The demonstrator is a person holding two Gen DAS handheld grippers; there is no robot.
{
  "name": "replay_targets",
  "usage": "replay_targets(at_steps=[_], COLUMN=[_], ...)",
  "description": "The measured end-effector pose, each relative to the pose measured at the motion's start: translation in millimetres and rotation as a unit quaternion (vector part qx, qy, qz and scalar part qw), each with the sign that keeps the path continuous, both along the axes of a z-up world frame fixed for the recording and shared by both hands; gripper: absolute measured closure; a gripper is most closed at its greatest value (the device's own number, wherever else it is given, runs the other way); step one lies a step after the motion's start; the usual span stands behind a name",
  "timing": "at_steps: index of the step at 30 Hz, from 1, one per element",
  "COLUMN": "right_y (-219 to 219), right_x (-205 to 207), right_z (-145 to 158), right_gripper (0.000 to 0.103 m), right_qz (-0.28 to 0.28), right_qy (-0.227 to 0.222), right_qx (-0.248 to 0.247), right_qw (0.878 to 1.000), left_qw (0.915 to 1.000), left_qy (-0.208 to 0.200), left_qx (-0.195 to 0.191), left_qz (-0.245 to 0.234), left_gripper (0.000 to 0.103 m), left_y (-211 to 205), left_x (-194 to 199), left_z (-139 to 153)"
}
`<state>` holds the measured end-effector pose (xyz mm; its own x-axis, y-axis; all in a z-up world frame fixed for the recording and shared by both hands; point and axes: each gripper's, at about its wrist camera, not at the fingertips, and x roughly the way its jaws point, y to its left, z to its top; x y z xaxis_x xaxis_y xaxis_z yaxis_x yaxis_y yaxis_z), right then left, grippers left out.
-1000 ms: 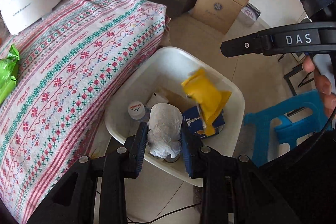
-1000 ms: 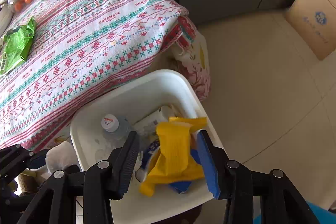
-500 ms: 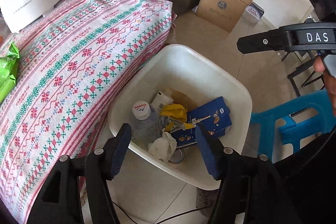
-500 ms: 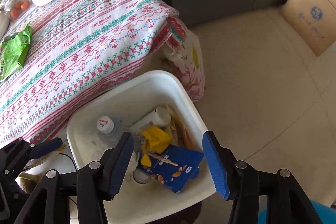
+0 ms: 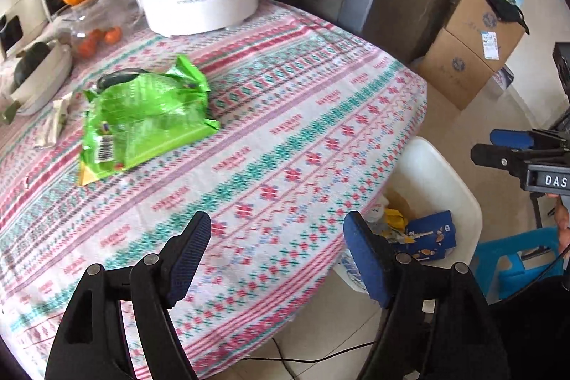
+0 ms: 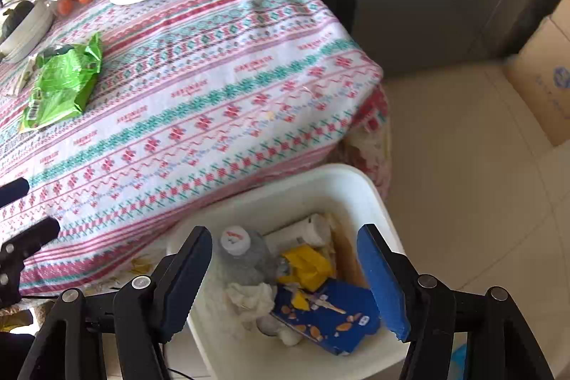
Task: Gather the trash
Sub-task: 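Grasp the green chip bag with the right tool while the left tool grasps the grey cardboard sheet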
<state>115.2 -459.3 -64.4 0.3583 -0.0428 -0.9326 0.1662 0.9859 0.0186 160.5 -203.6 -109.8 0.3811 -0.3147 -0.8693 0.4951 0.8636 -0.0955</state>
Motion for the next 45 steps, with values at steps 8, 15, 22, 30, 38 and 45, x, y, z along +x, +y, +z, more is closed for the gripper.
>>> replay_targets(at_steps=[8, 15, 22, 30, 38, 45], right_y=[71, 120, 148, 175, 187, 204], right_x=[55, 102, 140, 162, 173, 165], right_z=[-5, -23, -42, -70, -93, -89], right_gripper=[0.027, 0.027, 0.027, 0.027, 0.039, 0.094], right_qz=[0.044, 0.053, 0.038, 0.034, 0.025, 0.086], right_qy=[-0.012, -0.021, -0.037, -0.045, -0.041, -0.039], right_qx=[0.007, 0.033, 0.069, 0.077, 0.085, 0.074], right_qw=[0.999, 0.998, 0.996, 0.995, 0.995, 0.993], left_qw=[0.9922, 0.9833, 0.9797, 0.9801, 0.9798, 0.9795], left_qy=[-0.018, -0.004, 0.0, 0.0, -0.032, -0.012], left_qx=[0.041, 0.026, 0.008, 0.033, 0.046, 0.049], left_qz=[0.116, 0.18, 0.2, 0.196, 0.192, 0.195], left_gripper=[0.024, 0.024, 0.024, 0.024, 0.092, 0.097], left_y=[105, 185, 222, 219, 216, 216], left_x=[79, 149, 211, 261, 261, 238], left_z=[6, -6, -37, -77, -77, -65])
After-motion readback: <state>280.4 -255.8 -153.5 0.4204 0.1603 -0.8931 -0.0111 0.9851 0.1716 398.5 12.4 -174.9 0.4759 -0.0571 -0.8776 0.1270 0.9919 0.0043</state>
